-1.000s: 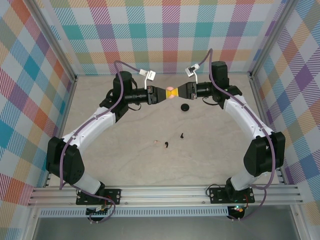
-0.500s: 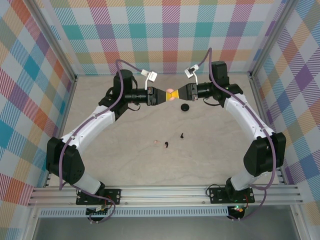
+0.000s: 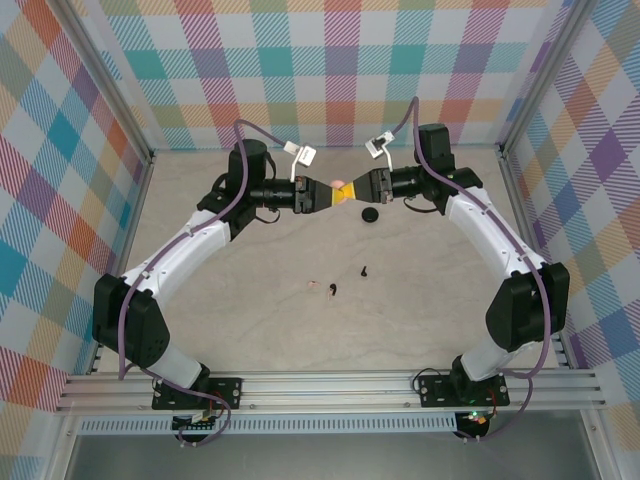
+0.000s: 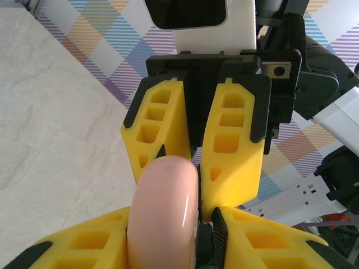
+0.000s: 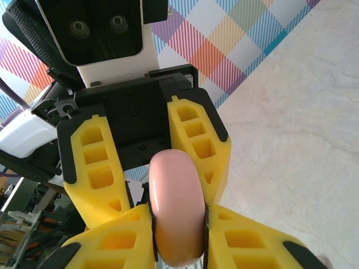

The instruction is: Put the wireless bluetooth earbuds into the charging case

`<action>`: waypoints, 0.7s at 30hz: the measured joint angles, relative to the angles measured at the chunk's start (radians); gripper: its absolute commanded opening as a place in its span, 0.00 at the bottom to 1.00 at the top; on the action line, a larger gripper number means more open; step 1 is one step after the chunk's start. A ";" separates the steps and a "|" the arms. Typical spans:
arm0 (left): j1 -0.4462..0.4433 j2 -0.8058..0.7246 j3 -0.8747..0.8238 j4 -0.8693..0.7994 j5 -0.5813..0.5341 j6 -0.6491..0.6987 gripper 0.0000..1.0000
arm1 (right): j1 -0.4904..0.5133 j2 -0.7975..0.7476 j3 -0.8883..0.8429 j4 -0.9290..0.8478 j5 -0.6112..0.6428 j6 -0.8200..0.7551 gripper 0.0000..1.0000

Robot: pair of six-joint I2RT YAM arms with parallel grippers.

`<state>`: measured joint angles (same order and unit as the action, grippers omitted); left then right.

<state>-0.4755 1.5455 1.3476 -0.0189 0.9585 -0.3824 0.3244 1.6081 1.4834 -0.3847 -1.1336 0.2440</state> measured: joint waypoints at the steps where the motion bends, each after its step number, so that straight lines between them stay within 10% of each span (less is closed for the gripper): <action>1: 0.000 0.000 0.002 -0.007 0.001 0.004 0.31 | 0.000 0.000 0.000 -0.001 0.000 -0.002 0.24; 21: 0.002 0.004 0.027 -0.085 -0.069 0.070 0.21 | 0.005 -0.014 0.017 -0.073 0.151 -0.048 0.50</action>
<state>-0.4732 1.5494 1.3743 -0.1043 0.8898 -0.3126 0.3290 1.5936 1.5002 -0.4580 -0.9825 0.1963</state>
